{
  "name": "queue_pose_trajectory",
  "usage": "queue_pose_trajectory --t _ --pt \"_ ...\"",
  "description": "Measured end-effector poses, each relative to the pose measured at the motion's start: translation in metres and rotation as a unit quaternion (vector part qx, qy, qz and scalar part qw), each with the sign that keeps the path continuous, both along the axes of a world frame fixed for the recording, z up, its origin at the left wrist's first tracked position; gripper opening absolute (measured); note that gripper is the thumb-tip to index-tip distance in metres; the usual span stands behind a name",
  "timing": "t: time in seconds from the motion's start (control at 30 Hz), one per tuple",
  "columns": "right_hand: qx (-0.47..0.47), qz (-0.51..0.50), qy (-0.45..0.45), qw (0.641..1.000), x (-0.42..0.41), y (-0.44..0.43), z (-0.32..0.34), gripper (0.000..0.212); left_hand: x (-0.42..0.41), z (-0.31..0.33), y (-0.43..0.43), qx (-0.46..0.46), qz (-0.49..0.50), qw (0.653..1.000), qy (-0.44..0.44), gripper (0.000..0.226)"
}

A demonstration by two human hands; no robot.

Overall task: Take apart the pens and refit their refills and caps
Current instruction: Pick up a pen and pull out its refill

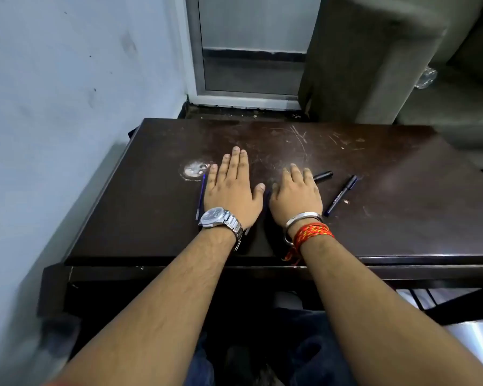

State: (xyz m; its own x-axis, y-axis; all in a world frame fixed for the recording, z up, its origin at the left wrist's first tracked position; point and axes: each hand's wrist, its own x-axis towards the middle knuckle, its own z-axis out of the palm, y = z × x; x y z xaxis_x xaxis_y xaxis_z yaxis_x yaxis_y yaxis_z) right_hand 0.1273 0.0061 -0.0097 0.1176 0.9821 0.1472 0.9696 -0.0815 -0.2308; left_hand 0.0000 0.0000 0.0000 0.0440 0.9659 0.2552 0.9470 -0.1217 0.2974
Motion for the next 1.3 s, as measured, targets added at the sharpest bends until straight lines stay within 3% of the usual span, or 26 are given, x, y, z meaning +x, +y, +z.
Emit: queue_pose_trajectory --t 0.23,0.33,0.4,0.5,0.63,0.77,0.97,1.3 --pt "0.006 -0.057 0.087 0.995 0.009 0.002 0.006 0.021 -0.002 0.000 0.000 -0.057 -0.006 0.998 0.008 0.080" --pt "0.007 -0.095 0.117 0.989 0.014 0.003 0.012 0.028 -0.003 0.003 -0.001 -0.076 -0.014 0.997 0.008 0.081" --pt "0.012 -0.115 0.147 0.982 0.017 0.003 0.014 0.027 -0.004 0.004 -0.003 -0.094 -0.019 0.995 0.005 0.072" --pt "0.019 -0.138 0.191 0.972 0.022 0.002 0.016 0.020 -0.002 0.007 -0.007 -0.099 0.003 0.995 -0.005 0.041" --pt "0.031 -0.154 0.232 0.960 0.023 -0.002 0.016 0.025 0.005 0.007 -0.008 -0.100 0.018 0.995 0.016 0.043" --pt "0.048 -0.161 0.279 0.945 0.017 -0.001 0.018 0.006 0.003 0.005 -0.005 -0.069 0.030 0.997 0.026 0.033" --pt "0.061 -0.108 0.380 0.917 -0.002 -0.006 0.023 0.028 -0.014 0.002 0.003 -0.047 0.078 0.994 0.056 0.034" --pt "0.050 -0.049 0.418 0.906 -0.022 -0.008 0.029 0.031 -0.022 0.003 0.007 -0.033 0.126 0.990 0.056 0.033"
